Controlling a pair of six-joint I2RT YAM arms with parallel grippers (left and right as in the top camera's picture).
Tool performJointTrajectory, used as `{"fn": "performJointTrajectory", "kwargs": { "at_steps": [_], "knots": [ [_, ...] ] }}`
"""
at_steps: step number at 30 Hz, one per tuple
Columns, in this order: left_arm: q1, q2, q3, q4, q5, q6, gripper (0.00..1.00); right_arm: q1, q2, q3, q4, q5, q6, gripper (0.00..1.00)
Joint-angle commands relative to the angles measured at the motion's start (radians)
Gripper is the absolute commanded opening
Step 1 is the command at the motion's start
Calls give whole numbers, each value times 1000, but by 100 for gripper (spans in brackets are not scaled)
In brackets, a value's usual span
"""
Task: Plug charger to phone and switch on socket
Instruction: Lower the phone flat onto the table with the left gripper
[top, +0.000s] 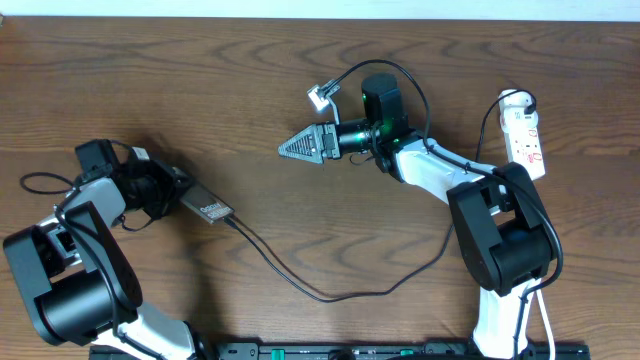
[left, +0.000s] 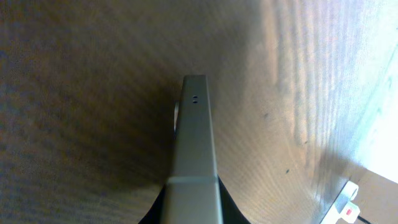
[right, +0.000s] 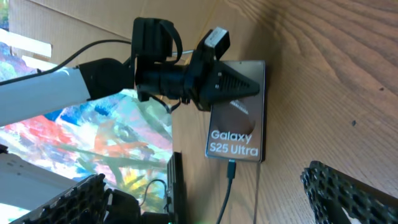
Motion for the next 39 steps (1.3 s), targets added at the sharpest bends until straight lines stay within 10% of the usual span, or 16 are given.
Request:
{"fn": "performJointTrajectory", "kwargs": {
  "at_steps": [1,5,20,39],
  "knots": [
    [3,1,-33,-4,-15,4,8,6,-9,14,-2,8,-23,99],
    [3,1,-44,-4,-15,3,9,8,-9,14,-2,8,-23,99],
    [3,1,-44,-25,-15,4,65,8,-9,14,-2,8,-23,99],
    [3,1,-44,-114,-100,-58,82,8,-9,14,-2,9,-23,99]
  ]
}}
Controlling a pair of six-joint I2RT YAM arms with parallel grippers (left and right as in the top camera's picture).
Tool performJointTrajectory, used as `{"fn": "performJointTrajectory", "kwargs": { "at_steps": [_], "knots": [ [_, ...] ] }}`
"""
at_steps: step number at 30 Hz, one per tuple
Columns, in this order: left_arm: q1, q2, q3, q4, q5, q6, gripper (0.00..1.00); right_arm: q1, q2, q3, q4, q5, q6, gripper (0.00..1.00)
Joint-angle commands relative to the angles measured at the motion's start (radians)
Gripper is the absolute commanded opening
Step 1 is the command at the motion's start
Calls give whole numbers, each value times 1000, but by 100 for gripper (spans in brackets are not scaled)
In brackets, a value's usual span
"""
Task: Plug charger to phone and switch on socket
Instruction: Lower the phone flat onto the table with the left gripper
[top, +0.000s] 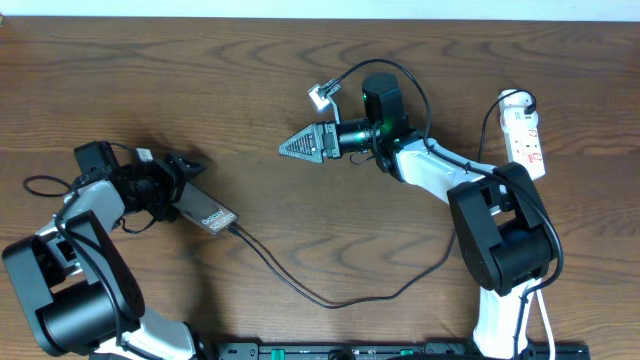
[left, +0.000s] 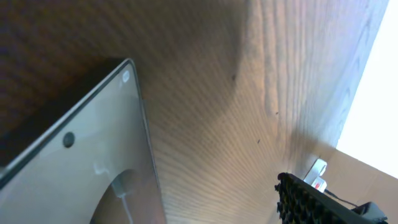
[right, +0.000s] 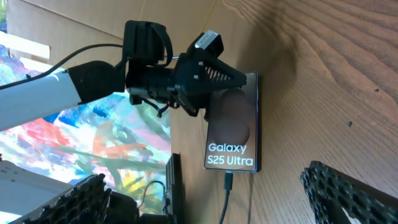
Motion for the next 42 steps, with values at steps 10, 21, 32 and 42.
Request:
{"fn": "performJointTrajectory", "kwargs": {
  "at_steps": [10,21,32,42],
  "knots": [
    [2,44,-41,-124,-290,-35,83,8,-9,14,-1,2,-23,99],
    [2,44,-41,-209,-400,-35,84,8,-9,14,-1,2,-23,99],
    [2,44,-41,-266,-442,-34,84,8,-9,14,-1,1,-23,99],
    [2,35,-41,-323,-446,-22,84,8,-9,14,-15,2,-28,99]
  ]
}}
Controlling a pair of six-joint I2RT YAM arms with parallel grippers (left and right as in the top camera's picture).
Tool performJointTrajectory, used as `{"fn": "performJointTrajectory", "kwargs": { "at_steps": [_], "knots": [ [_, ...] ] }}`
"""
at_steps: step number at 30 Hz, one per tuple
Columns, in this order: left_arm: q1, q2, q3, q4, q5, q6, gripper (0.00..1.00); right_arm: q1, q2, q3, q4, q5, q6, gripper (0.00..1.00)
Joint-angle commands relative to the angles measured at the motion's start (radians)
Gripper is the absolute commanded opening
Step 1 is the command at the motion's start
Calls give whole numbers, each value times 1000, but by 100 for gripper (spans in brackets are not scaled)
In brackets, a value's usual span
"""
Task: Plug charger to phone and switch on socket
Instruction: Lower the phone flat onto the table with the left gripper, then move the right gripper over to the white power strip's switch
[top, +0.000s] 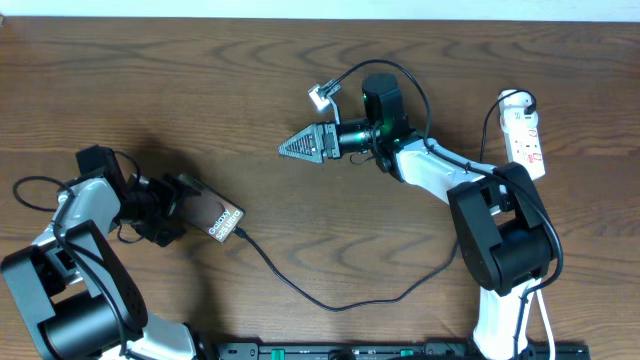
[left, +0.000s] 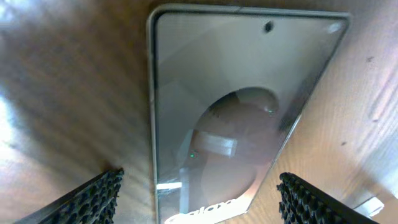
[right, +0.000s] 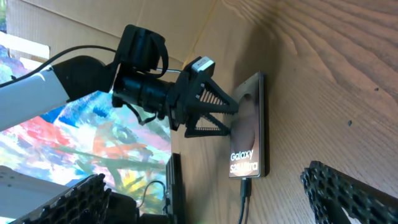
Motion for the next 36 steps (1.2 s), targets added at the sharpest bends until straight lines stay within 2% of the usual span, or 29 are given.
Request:
{"fn": "performJointTrajectory", "kwargs": {
  "at_steps": [1,5,11,19,24,29,36],
  "knots": [
    [3,69,-76,-25,-199,24,84,8,-9,14,-18,5,-33,99],
    [3,10,-76,-45,-240,25,84,8,-9,14,-67,25,-59,99],
    [-13,-245,-75,-58,-242,130,84,8,-9,14,-246,220,-63,96],
    [-142,-502,-71,-42,-235,238,84,-14,-37,14,-372,340,-97,93],
    [-259,-556,-56,14,-235,240,84,-50,-135,23,-566,486,-198,93],
    [-370,-555,-43,100,-235,238,84,-80,-302,42,-809,807,-280,94],
    [-465,-555,-43,193,-236,235,84,-179,-537,42,-887,993,-291,94]
  ]
}}
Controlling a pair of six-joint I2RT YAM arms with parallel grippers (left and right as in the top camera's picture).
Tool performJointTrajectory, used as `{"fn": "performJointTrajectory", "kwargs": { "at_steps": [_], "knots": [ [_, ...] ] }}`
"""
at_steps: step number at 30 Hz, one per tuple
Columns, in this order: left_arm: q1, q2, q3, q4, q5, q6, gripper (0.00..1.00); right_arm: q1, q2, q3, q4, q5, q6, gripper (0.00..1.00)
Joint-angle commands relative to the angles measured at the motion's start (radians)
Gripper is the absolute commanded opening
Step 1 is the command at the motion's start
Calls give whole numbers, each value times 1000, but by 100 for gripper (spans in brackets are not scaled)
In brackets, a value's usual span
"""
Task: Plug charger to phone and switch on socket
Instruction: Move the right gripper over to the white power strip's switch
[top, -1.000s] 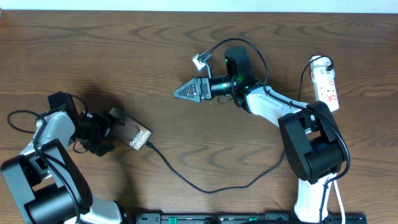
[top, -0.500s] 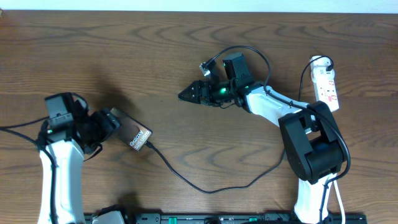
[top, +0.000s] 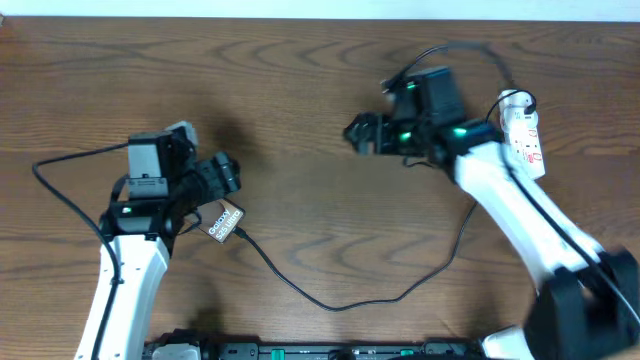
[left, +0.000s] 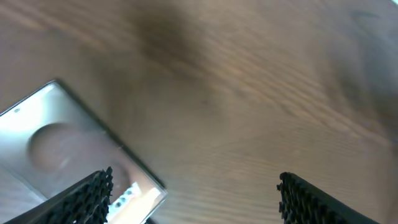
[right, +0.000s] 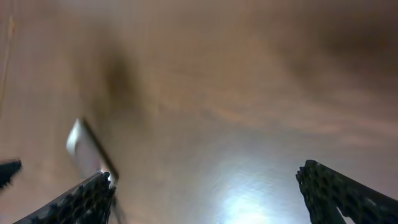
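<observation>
The phone (top: 226, 220) lies flat on the table with its lit screen up, and the black charger cable (top: 330, 300) is plugged into its lower end. The cable loops right toward the white power strip (top: 525, 135) at the far right. My left gripper (top: 218, 176) hangs open just above the phone's upper left. In the left wrist view the phone (left: 68, 146) shows at the lower left beside the left gripper (left: 193, 199), with nothing between the fingers. My right gripper (top: 357, 131) is open over bare wood, left of the strip; its wrist view is blurred, with the right gripper (right: 214, 196) empty.
Wooden table (top: 300, 80) with a pale wall edge along the back. The cable's slack lies across the front middle. The power strip's own lead curls at its top end by the back right.
My left arm has risen from beside the flat phone and now hangs above it, still open. My right arm has left the table's centre and its gripper is further right, nearer the strip.
My left gripper first held the phone on its edge with the cable plugged in. Then the phone was tilted over, then flat on the table with the gripper open round it. Now the left arm is lifted off, and the right arm, still until then, has shifted right.
</observation>
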Motion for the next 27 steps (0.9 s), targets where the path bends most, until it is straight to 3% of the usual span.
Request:
{"fn": "performJointTrajectory", "kwargs": {
  "at_steps": [1,7,12,18,27],
  "knots": [
    [-32,-7,30,19,-7,17,84,-87,-116,23,-8,153,-21,94],
    [-39,-7,30,18,-7,17,84,-317,-219,27,-17,135,-24,99],
    [-39,-7,30,29,-7,17,84,-599,-169,119,-119,-93,-160,99],
    [-39,-7,30,39,-7,17,85,-785,51,451,-425,-180,-372,99],
    [-39,-7,30,36,-7,17,84,-819,481,1008,-809,-178,-522,99]
  ]
}}
